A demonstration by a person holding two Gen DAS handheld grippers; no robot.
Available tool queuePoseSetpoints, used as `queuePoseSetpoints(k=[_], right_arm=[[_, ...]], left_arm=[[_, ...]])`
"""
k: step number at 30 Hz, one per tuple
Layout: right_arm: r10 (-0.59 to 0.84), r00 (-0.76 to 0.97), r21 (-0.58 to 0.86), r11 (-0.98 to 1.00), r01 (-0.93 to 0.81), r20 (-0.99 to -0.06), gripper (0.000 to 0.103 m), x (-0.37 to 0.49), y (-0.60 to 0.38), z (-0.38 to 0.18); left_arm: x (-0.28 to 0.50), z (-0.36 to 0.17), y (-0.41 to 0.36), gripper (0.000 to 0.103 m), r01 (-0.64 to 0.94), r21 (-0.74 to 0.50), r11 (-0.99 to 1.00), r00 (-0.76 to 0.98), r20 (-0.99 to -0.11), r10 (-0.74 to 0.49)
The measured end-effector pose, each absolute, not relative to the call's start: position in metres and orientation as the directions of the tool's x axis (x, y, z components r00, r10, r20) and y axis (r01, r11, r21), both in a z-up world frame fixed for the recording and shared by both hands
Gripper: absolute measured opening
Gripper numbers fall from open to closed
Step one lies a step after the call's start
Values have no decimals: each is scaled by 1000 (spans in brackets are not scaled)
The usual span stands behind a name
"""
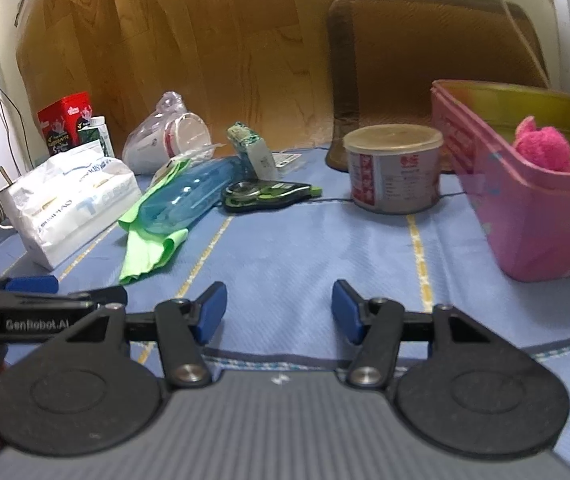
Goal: Organize soft objects
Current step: 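Grasp the green cloth with the right tool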
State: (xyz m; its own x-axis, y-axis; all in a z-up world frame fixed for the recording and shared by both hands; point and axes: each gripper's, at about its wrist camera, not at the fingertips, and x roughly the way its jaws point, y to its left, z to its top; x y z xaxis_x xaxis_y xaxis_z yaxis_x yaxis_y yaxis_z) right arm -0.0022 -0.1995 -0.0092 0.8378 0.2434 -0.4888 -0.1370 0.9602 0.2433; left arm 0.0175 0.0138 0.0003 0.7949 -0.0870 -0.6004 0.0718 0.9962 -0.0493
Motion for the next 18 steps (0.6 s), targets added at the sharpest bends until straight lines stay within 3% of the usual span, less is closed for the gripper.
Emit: queuePoseSetpoints(k=[2,6,11,14,15,16,18], right_arm=[[267,829,266,952,-148,-491,56,5,-197,-8],[349,806,313,925,-215,-478,52,20,-185,0],[400,777,271,914,-301,-486,52,44,-151,9],[427,731,297,903,-311,-533,50,62,-137,3],[428,726,286,903,-320,-539,30,62,-134,1],[419,722,266,908,-324,-550,4,61,-131,0],[447,711,301,894,-332,-543,3,51,-134,0]], left_arm=[[14,2,26,87,31,-47,998,815,-577,-53],[12,6,51,84,-38,-54,998,854,-520,4],[25,2,62,71,7,-143,990,824,-559,-87],[27,1,63,70,8,-166,986,821,-562,-101],[27,0,64,70,7,-171,985,822,-560,-103],[26,0,64,70,7,-176,984,822,-559,-106],[25,0,65,70,13,-188,982,823,-556,-117]])
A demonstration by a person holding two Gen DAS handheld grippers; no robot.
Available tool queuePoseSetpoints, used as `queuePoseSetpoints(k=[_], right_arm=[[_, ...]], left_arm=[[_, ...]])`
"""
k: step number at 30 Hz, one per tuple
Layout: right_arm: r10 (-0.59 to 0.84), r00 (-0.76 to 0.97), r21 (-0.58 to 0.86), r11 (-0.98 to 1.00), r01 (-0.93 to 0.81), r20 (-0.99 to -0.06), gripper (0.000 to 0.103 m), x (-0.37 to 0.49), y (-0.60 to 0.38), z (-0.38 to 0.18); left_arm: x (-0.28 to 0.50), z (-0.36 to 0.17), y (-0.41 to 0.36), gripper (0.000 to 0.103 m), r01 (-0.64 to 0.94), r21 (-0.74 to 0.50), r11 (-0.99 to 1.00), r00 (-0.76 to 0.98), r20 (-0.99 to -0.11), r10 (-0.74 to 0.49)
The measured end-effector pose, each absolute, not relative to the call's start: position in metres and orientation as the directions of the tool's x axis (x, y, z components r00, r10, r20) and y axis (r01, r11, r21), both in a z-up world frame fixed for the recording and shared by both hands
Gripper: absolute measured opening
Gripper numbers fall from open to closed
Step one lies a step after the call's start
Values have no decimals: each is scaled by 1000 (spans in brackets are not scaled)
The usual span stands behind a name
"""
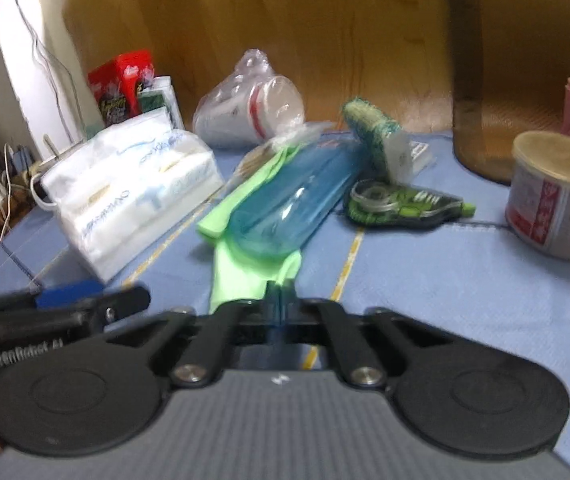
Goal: Organize soft objects
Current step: 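Grasp the green cloth with the right tool, then lower the green cloth into the tin and open the right tool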
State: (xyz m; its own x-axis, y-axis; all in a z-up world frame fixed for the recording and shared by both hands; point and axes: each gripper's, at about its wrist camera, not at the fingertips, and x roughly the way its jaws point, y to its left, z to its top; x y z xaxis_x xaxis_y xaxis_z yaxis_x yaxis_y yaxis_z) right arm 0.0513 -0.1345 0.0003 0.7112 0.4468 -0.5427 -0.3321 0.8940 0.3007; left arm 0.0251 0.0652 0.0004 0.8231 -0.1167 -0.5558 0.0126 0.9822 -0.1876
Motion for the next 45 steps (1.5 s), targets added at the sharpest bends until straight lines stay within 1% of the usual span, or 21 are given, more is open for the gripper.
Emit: queuePoseSetpoints(k=[2,4,7,9,11,14,16,18,19,20,21,22,24,26,33,36,39,41,43,44,45], right_arm=[[488,698,343,871,-351,-525,3,33,-144,4],[537,682,367,842,-395,-496,3,5,-155,10],[572,679,342,820,-459,-460,3,-46,-180,16],[556,701,313,831,-459,-447,3,-73,-199,16],[487,741,238,873,-426,-463,3,-92,-213,15],[471,748,186,880,-438,-467,15,-104,-215,13],[501,737,173,861,-478,-455,42,-99,-208,11],[492,739,125,860,-495,-460,47,-91,-191,6],[490,735,108,858,-503,-470,47,-86,-185,1],[486,728,93,856,-509,-483,46,-83,-181,-4],[474,729,77,859,-507,-494,31,-82,-180,-9],[461,742,60,865,-498,-488,8,-81,-180,-13],[459,770,54,871,-488,-442,6,-83,-186,-10],[428,824,28,892,-451,-373,6,-90,-196,-2],[159,978,-33,986,-165,-136,6,-93,-272,30],[39,994,-40,998,-43,-98,6,-75,-302,34],[-52,992,-19,999,50,-116,6,-48,-327,30],[-109,983,-21,994,107,-148,7,-28,-338,24],[-134,969,-16,991,133,-205,14,-15,-347,18],[-137,965,-8,990,139,-224,20,-11,-350,16],[-151,964,5,988,156,-220,36,-15,-352,17]], left_arm=[[24,1,68,69,35,-207,978,824,-548,-146],[21,2,71,69,98,-247,964,819,-530,-219],[12,7,73,70,182,-333,925,787,-516,-340],[6,9,69,67,227,-405,886,752,-504,-424],[0,13,53,61,293,-444,847,699,-505,-507],[0,16,24,53,321,-396,860,636,-583,-505],[1,14,13,49,308,-376,874,616,-622,-484],[2,13,6,39,299,-372,879,613,-631,-475],[3,13,2,28,297,-372,880,606,-638,-474],[5,12,-3,11,312,-394,864,570,-650,-502],[8,10,-9,7,328,-426,843,527,-658,-537],[10,9,-16,7,336,-452,826,495,-662,-563],[8,14,-34,6,362,-433,826,489,-666,-564],[7,30,-59,5,419,-425,802,493,-635,-594],[26,94,-170,5,632,-347,693,503,-496,-707],[44,96,-216,6,651,-339,680,505,-476,-720],[59,87,-251,18,647,-282,708,539,-487,-687],[63,82,-259,35,627,-263,733,563,-497,-660],[63,80,-245,40,611,-269,744,580,-488,-653],[61,80,-234,43,610,-266,746,587,-479,-652],[58,80,-225,44,606,-260,752,597,-475,-646]])
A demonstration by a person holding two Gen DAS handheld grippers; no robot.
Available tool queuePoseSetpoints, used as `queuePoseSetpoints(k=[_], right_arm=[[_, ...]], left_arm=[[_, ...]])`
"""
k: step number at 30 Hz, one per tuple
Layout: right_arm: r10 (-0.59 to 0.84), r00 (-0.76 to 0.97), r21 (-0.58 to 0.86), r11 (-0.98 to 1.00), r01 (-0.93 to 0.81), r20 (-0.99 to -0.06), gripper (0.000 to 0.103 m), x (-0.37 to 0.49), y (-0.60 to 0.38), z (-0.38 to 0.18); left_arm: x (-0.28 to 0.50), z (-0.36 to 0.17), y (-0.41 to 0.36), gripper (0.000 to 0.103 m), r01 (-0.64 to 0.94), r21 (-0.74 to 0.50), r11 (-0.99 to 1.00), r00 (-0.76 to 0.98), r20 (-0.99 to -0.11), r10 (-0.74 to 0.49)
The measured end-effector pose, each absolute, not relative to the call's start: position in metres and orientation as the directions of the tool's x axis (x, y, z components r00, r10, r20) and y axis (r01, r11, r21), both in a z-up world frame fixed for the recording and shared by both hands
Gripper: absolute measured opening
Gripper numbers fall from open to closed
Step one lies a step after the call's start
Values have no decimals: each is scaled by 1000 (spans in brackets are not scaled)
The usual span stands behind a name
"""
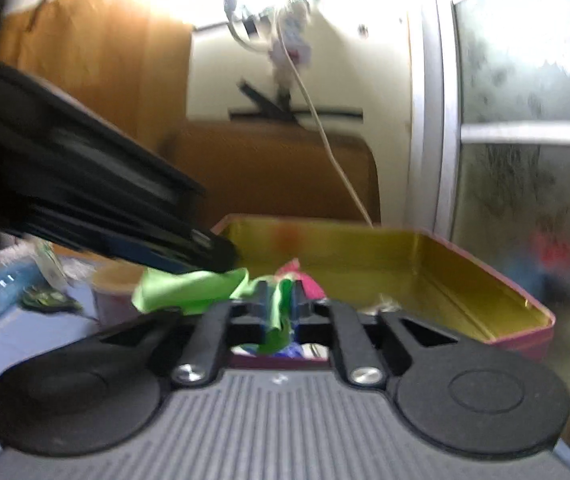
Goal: Organize soft objects
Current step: 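Lower the green cloth into the tin and open the right tool, then grasp the green-patterned tissue pack with the right tool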
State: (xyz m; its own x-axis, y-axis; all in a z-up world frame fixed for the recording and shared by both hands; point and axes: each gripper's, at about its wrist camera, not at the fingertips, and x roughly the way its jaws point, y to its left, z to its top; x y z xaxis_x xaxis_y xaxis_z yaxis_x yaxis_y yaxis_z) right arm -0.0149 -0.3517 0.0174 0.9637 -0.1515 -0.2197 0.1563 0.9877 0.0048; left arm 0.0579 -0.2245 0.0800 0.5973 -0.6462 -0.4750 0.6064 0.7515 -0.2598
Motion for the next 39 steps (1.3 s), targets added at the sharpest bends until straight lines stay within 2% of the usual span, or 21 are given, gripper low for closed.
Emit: queuePoseSetpoints(k=[1,5,8,12,15,17,19,24,26,27,28,31,33,34,36,37,39], right_arm=[[-162,966,20,985,169,-203,45,-17,-352,16],[-176,974,103,976,192,-144,46,-31,-344,22],[-52,990,127,990,69,-130,46,-29,-324,28],[208,952,154,972,-176,-223,46,5,-273,29],[313,901,185,946,-267,-299,46,39,-236,23],[332,883,187,941,-283,-332,46,61,-216,20],[319,880,183,946,-269,-353,46,86,-202,20],[307,837,125,952,-281,-453,47,156,-165,16],[277,828,57,956,-286,-488,47,171,-148,10],[246,832,11,961,-278,-496,44,177,-142,9],[236,837,-5,962,-274,-493,22,178,-140,9],[285,851,106,958,-267,-442,22,151,-158,24],[379,826,267,920,-288,-417,22,119,-182,33],[435,802,364,884,-294,-408,23,103,-197,32],[552,739,570,773,-280,-386,23,67,-234,21],[598,708,646,717,-262,-376,23,52,-249,12],[656,661,739,636,-223,-364,24,21,-274,-7]], left_arm=[[55,82,-208,45,600,-259,757,608,-467,-642],[42,74,-134,46,540,-257,801,665,-453,-594],[33,59,-78,45,440,-186,879,742,-476,-472],[33,34,-19,43,297,-140,945,775,-542,-324],[35,19,18,43,198,-168,966,785,-562,-259],[37,10,32,42,162,-218,963,778,-572,-260],[35,11,34,42,164,-235,958,799,-539,-269],[37,10,22,38,191,-189,963,798,-542,-264],[35,10,21,38,192,-178,965,809,-528,-258],[33,9,21,38,191,-178,965,811,-526,-257],[33,9,22,38,187,-182,965,811,-526,-256],[34,7,27,37,171,-213,962,809,-527,-261],[35,8,30,38,167,-229,959,810,-522,-266],[35,8,31,41,179,-238,955,807,-520,-281],[34,11,31,45,221,-288,932,785,-514,-345],[32,12,31,48,243,-355,903,762,-505,-404],[30,14,24,48,287,-468,836,711,-480,-513]])
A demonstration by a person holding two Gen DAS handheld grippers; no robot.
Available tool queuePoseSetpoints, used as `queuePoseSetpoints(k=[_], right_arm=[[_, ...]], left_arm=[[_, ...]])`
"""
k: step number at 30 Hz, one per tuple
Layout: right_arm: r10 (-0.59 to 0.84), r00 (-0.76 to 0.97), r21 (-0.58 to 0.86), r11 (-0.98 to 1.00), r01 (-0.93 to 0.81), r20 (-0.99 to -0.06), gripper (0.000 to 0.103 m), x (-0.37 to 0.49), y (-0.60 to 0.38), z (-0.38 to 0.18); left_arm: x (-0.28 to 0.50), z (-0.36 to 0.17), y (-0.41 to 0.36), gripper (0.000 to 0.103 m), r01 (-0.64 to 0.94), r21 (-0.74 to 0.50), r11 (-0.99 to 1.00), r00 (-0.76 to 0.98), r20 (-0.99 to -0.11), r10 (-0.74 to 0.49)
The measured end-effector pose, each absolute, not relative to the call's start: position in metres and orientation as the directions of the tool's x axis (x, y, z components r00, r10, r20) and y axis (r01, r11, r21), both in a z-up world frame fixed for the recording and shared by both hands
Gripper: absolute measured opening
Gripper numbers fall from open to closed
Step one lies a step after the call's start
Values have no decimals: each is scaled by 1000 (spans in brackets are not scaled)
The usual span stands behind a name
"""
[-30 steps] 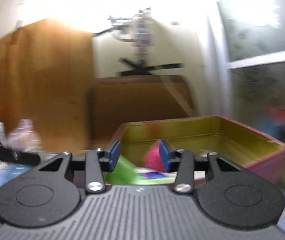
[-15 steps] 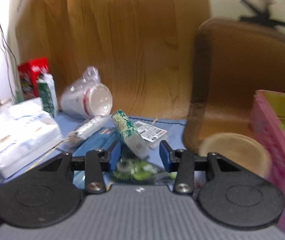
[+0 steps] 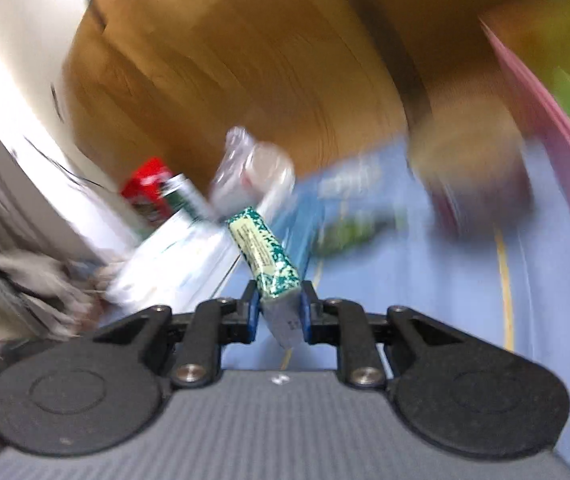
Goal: Organize soft objects
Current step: 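Grasp the green-patterned tissue pack with the right tool, then set the tissue pack on the table with the right tool while the left tool grasps it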
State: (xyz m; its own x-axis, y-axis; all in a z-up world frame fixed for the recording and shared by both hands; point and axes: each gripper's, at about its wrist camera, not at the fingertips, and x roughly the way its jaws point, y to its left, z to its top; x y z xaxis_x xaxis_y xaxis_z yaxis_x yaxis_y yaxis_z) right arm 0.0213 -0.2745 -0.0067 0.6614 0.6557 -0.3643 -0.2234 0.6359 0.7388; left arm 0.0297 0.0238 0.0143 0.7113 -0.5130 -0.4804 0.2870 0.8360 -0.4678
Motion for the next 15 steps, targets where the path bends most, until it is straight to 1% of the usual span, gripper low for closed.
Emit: queuePoseSetpoints(k=[1,2,3,5,6,7,8,10,12,15], right_arm=[[656,656,746,633,-208,-374,26,7,-284,-14],[633,666,726,659,-197,-394,28,-7,-290,-17],[585,696,677,711,-191,-418,30,-20,-294,-17],[463,769,540,821,-184,-441,41,-44,-297,-14],[424,792,474,858,-196,-440,49,-54,-295,-12],[404,803,416,883,-218,-437,52,-60,-290,-12],[394,809,354,902,-248,-437,53,-65,-282,-12],[371,820,220,927,-303,-435,63,-75,-266,-15],[335,833,111,941,-320,-441,66,-78,-256,-21],[298,820,56,949,-312,-489,66,-65,-248,-29]], left_arm=[[28,17,15,48,317,-487,814,692,-469,-549],[25,21,2,48,349,-475,808,676,-469,-568],[23,24,-13,48,380,-443,812,663,-481,-573],[21,27,-38,48,427,-380,820,640,-513,-572],[21,27,-49,48,435,-350,830,629,-542,-558],[22,26,-57,48,431,-337,837,617,-567,-546],[23,24,-63,48,429,-343,836,602,-582,-547],[24,20,-70,48,419,-379,825,563,-605,-563],[24,15,-77,48,409,-411,815,530,-620,-579],[21,13,-89,46,432,-406,805,515,-622,-590]])
